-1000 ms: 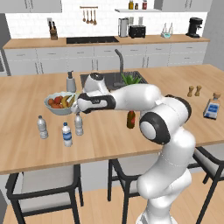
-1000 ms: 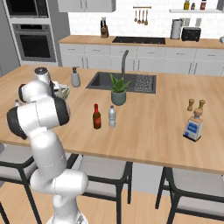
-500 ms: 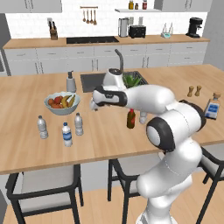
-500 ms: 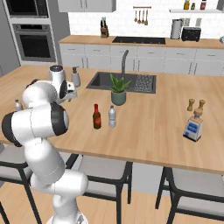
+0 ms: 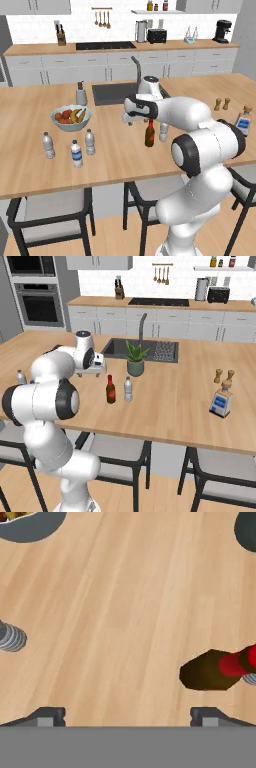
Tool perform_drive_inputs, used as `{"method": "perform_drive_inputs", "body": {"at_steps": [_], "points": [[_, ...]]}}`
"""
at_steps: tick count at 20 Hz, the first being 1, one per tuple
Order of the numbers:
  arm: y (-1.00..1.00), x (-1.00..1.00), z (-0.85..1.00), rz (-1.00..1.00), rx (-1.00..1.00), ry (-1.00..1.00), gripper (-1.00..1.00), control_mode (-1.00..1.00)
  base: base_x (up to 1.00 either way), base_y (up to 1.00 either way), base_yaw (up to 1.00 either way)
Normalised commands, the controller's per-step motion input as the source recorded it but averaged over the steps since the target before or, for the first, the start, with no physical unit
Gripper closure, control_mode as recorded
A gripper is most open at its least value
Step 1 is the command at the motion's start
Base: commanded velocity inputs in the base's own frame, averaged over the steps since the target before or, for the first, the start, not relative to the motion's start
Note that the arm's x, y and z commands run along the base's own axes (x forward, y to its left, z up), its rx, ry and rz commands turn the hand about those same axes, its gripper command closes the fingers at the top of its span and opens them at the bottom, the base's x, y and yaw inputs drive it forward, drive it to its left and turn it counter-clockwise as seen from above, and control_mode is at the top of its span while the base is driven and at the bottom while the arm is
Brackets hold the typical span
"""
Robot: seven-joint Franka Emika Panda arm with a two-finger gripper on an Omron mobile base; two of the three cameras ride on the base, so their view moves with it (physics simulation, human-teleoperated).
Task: Move the plastic bottles in the middle to the plastics group, and the glass bottles in the middle to the glass group.
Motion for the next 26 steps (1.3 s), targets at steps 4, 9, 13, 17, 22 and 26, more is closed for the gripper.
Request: {"method": "perform_drive_inputs", "body": {"at_steps": [4, 9, 13, 17, 22, 26], "points": [[-0.59, -0.16, -0.16, -0.18, -0.01, 0.00, -1.00, -1.00, 0.00, 0.00, 0.00], [-0.22, -0.34, -0.18, -0.08, -0.08, 0.00, -1.00, -1.00, 0.00, 0.00, 0.00], [-0.16, -0.22, -0.24, 0.00, -0.02, -0.04, -1.00, -1.00, 0.00, 0.00, 0.00], [-0.22, 0.16, -0.06, 0.00, 0.00, -0.04, -1.00, -1.00, 0.00, 0.00, 0.00], [-0.47, 0.20, -0.12, 0.00, 0.00, 0.00, -1.00, -1.00, 0.00, 0.00, 0.00], [-0.12, 0.00, -0.12, 0.02, 0.00, -0.07, -1.00, -1.00, 0.00, 0.00, 0.00]]}}
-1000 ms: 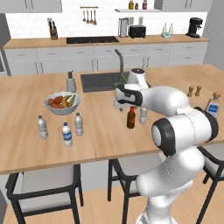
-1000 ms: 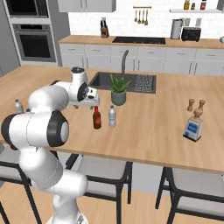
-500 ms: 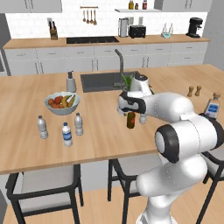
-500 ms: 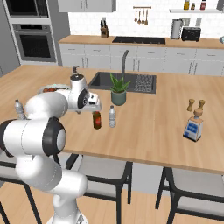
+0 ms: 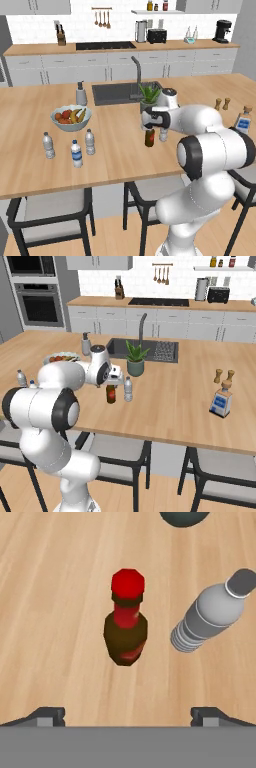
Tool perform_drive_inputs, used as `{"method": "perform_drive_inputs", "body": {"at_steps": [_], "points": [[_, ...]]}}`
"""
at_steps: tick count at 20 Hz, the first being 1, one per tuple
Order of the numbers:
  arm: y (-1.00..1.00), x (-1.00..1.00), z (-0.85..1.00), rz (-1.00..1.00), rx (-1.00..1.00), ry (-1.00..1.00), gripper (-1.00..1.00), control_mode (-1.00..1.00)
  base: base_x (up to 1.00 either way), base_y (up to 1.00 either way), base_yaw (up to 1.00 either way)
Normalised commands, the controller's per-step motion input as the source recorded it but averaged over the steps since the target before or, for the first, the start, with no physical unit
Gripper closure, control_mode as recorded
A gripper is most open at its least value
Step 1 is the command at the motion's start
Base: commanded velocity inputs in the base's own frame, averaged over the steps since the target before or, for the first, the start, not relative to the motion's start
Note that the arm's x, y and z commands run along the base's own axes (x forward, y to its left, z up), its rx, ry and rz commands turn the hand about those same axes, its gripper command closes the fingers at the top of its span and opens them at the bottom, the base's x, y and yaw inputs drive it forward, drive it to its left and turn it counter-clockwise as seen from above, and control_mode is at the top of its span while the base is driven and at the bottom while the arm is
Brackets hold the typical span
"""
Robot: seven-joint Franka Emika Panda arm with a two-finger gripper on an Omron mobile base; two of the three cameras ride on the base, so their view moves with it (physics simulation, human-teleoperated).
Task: Move the plastic bottles in the middle to the plastics group, and the glass bottles in the middle to the glass group.
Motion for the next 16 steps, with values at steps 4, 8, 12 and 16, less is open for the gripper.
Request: {"method": "perform_drive_inputs", "body": {"at_steps": [4, 8, 12, 16], "points": [[0.00, 0.00, -0.06, 0.06, 0.00, -0.13, -1.00, -1.00, 0.00, 0.00, 0.00], [0.07, 0.00, -0.17, 0.09, 0.00, -0.15, -1.00, -1.00, 0.00, 0.00, 0.00], [0.01, 0.28, -0.06, 0.04, 0.00, -0.03, -1.00, -1.00, 0.00, 0.00, 0.00], [0.00, 0.39, 0.00, 0.01, 0.00, 0.00, -1.00, -1.00, 0.00, 0.00, 0.00]]}}
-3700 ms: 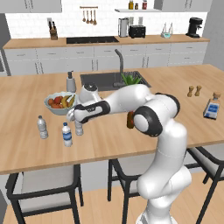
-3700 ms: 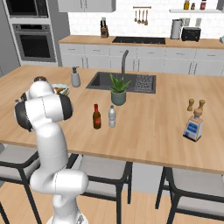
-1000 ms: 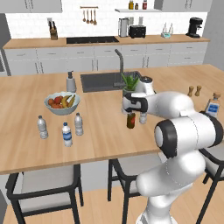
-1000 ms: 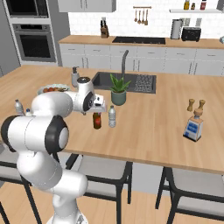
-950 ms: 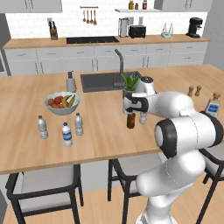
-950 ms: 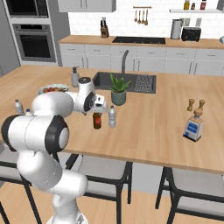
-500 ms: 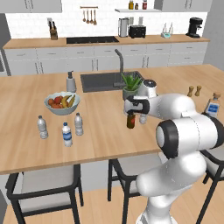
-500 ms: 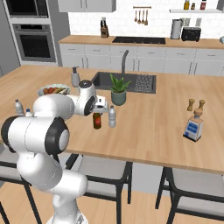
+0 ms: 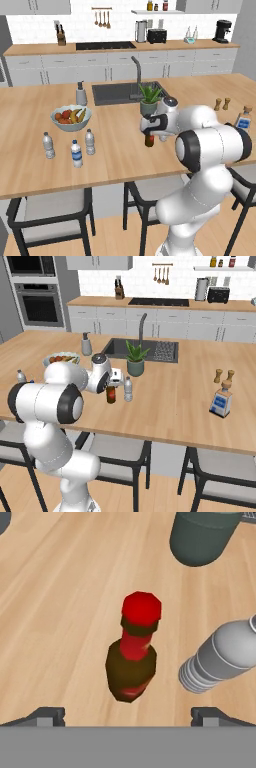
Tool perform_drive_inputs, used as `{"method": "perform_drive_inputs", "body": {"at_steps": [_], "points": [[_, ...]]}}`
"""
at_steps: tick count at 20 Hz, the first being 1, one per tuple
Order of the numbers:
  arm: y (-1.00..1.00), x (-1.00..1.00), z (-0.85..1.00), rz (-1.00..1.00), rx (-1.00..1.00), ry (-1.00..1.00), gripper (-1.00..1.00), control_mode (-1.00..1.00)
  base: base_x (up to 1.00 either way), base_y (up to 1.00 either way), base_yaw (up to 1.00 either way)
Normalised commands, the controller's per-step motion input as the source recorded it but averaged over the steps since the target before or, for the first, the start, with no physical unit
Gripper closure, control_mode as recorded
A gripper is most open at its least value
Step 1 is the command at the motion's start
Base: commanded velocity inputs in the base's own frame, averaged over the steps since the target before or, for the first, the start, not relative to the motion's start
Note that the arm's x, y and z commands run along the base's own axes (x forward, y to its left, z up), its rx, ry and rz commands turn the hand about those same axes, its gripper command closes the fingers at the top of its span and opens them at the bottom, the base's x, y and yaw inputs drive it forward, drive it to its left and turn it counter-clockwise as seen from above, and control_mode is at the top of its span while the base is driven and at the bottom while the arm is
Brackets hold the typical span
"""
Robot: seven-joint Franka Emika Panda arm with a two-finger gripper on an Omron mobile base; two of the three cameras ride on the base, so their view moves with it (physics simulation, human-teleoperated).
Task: Move the plastic bottles in the middle to the plastics group, and the glass bottles in the middle to the glass group.
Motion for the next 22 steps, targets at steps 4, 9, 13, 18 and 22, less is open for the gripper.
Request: {"method": "perform_drive_inputs", "body": {"at_steps": [4, 9, 13, 18, 22], "points": [[0.00, 0.19, 0.00, 0.00, 0.00, 0.00, -1.00, -1.00, 0.00, 0.00, 0.00], [0.02, 0.02, -0.12, 0.01, 0.00, 0.00, -1.00, -1.00, 0.00, 0.00, 0.00], [0.00, 0.05, -0.13, 0.00, 0.00, 0.00, -1.00, -1.00, 0.00, 0.00, 0.00], [0.00, 0.06, -0.10, 0.00, 0.00, 0.00, -1.00, -1.00, 0.00, 0.00, 0.00], [0.00, 0.10, -0.12, 0.00, 0.00, 0.00, -1.00, -1.00, 0.00, 0.00, 0.00]]}}
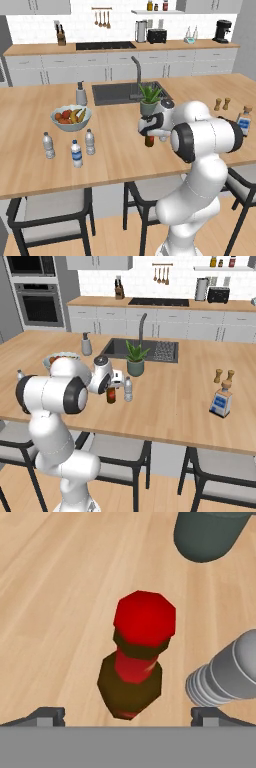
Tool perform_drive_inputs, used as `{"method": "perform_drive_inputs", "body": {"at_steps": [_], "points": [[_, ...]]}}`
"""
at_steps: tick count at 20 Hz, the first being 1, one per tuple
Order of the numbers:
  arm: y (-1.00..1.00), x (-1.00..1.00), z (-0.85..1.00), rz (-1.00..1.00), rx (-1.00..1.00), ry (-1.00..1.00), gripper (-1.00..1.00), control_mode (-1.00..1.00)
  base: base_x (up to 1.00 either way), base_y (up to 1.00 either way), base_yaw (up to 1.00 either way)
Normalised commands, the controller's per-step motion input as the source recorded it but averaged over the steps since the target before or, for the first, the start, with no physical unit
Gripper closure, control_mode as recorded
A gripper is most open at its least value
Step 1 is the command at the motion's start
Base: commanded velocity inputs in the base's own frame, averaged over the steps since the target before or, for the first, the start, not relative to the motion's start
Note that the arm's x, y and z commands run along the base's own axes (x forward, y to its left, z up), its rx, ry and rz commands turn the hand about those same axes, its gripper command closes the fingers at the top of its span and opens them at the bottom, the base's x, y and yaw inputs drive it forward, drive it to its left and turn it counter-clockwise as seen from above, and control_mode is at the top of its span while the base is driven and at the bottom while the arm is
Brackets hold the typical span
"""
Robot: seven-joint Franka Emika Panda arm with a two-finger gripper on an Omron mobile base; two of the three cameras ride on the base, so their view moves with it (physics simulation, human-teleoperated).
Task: Move the plastic bottles in the middle to the plastics group, and the glass bottles in the middle to the glass group.
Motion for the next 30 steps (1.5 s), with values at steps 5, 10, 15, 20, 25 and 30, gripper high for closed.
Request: {"method": "perform_drive_inputs", "body": {"at_steps": [5, 10, 15, 20, 25, 30], "points": [[0.00, 0.15, -0.05, 0.00, 0.00, 0.00, -1.00, -1.00, 0.00, 0.00, 0.00], [0.00, 0.09, 0.00, 0.00, 0.00, 0.00, -1.00, -1.00, 0.00, 0.00, 0.00], [0.01, 0.05, -0.02, 0.00, 0.00, 0.00, -1.00, -1.00, 0.00, 0.00, 0.00], [0.03, 0.06, -0.10, 0.00, 0.00, 0.00, -1.00, -1.00, 0.00, 0.00, 0.00], [0.00, 0.06, -0.11, 0.00, 0.00, -0.03, -1.00, -1.00, 0.00, 0.00, 0.00], [0.00, 0.03, -0.03, 0.00, 0.00, -0.07, -1.00, -1.00, 0.00, 0.00, 0.00]]}}
